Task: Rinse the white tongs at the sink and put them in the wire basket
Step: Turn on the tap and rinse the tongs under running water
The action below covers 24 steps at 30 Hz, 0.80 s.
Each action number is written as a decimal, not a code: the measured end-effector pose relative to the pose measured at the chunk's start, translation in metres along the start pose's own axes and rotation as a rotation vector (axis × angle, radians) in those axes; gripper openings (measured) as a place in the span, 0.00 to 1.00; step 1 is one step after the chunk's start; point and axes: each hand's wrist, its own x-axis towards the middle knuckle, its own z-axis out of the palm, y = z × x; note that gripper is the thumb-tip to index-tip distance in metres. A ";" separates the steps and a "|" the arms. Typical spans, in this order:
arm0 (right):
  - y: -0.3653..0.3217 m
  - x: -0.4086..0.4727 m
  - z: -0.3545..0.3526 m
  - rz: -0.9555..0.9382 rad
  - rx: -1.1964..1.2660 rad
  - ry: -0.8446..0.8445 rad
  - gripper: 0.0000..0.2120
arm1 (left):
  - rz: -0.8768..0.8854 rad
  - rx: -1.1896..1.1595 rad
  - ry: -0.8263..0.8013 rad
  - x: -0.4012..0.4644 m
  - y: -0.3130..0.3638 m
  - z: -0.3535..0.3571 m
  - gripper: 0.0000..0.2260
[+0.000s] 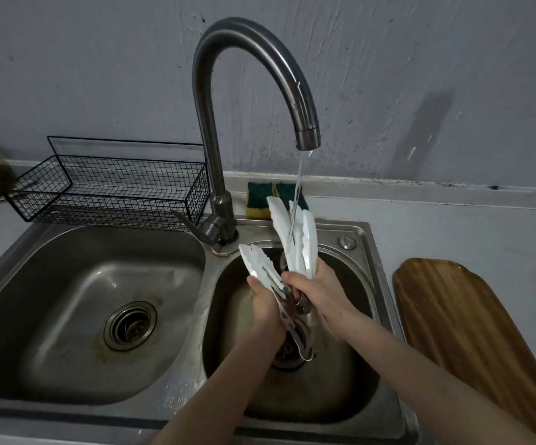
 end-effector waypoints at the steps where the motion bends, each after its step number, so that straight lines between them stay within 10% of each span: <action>1: -0.001 0.000 0.000 0.008 -0.012 -0.032 0.10 | -0.031 -0.050 0.009 0.002 -0.004 -0.001 0.25; 10: 0.008 -0.004 -0.005 0.057 -0.215 -0.173 0.22 | -0.101 -0.017 -0.107 0.015 0.005 -0.007 0.25; 16: 0.009 -0.003 -0.001 0.051 -0.159 -0.158 0.16 | 0.202 0.617 0.184 0.007 0.023 -0.001 0.31; 24: 0.011 0.000 -0.004 -0.037 -0.288 -0.160 0.09 | 0.427 0.418 0.063 0.016 0.033 -0.008 0.23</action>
